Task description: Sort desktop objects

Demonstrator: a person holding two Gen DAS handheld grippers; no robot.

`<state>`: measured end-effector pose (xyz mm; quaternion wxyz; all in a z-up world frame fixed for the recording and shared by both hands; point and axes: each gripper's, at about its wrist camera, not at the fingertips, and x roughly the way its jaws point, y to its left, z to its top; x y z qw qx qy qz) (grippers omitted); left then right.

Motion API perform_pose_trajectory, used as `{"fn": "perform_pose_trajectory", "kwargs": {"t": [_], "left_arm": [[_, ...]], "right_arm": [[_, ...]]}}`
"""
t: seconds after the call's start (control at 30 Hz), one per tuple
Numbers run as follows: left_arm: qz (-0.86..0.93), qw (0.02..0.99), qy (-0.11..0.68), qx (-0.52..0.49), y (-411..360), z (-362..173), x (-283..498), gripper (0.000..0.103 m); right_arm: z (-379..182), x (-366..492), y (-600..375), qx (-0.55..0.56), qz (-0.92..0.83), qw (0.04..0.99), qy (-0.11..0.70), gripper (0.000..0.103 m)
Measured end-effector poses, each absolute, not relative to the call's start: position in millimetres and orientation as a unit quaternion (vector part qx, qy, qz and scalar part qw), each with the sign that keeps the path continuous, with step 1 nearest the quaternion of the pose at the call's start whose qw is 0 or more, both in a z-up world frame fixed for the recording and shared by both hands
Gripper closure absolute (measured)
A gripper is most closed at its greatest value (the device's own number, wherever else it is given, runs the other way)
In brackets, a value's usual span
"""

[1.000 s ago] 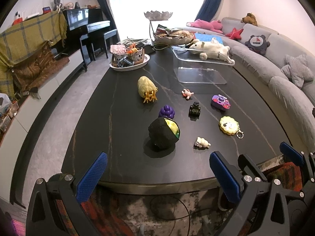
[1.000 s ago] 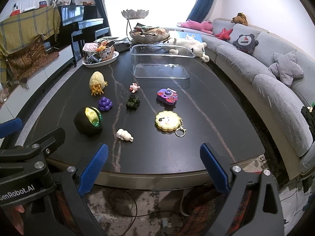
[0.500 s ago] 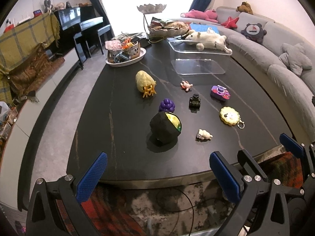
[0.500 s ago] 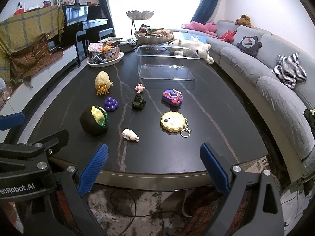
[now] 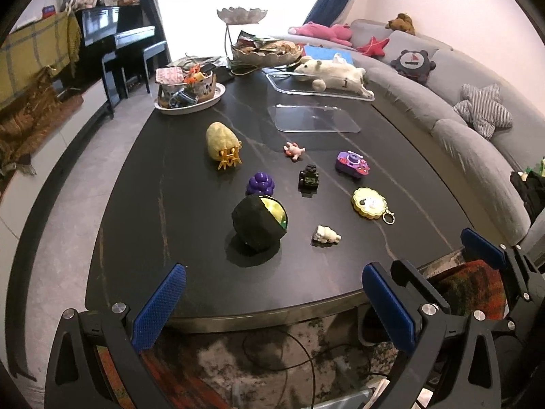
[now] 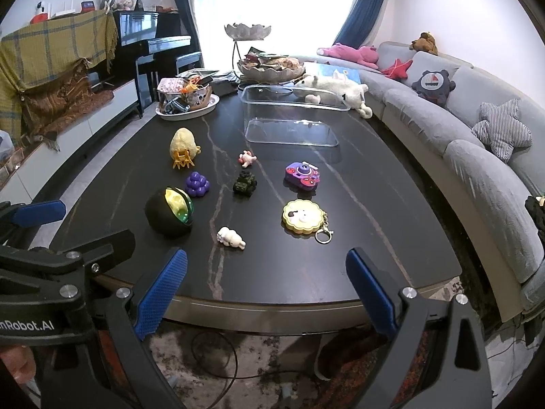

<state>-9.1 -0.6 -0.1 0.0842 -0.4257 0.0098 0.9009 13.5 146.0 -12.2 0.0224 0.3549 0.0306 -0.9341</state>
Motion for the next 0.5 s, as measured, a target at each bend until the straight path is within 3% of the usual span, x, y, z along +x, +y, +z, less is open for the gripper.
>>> {"fn": "perform_pose_trajectory", "kwargs": {"t": [0.27, 0.5], "left_arm": [[0.925, 0.054, 0.075, -0.37, 13.3, 13.7, 3.3, 0.001], [0.911, 0.084, 0.069, -0.399, 12.6, 8.9, -3.2, 0.001]], "right_arm": [[-12.5, 13.7, 147.7, 0.354, -0.935, 0.024, 0.025, 0.01], [-14.1, 16.1, 142.7, 0.353, -0.934, 0.031, 0.038, 0.01]]}}
